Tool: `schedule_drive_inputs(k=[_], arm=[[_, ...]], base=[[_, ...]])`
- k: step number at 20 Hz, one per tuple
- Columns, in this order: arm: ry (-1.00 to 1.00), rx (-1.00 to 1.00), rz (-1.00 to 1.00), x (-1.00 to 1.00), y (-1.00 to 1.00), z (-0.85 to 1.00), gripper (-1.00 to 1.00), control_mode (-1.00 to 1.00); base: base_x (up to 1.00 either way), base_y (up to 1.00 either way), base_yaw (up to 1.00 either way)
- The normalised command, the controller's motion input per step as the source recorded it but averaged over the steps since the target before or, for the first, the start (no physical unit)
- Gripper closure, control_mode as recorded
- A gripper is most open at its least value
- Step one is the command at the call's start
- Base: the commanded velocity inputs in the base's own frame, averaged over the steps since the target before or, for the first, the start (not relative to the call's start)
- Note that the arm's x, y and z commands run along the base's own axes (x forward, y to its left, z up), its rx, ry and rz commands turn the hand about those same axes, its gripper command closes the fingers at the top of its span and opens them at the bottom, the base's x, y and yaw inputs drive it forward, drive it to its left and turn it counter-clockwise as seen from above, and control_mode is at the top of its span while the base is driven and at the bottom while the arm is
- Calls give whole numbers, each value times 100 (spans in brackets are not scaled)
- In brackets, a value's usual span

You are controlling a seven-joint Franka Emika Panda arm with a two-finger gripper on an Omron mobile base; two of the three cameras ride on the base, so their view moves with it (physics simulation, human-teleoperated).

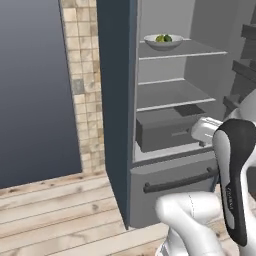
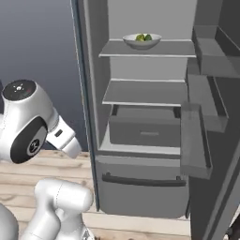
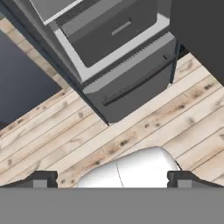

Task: Place the bowl with the avocado and broccoli on the top shelf of the fridge. Place the bowl with the chicken drumstick and fish on the second highest shelf of the fridge.

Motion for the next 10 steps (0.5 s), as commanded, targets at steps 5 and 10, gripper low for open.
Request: schedule_drive_inputs(k=[5, 10], arm=[[0, 0, 0, 0, 0, 0, -100, 100], [0, 0, 0, 0, 0, 0, -100, 100]], base=[[-91, 62, -53], [-53, 20, -88]])
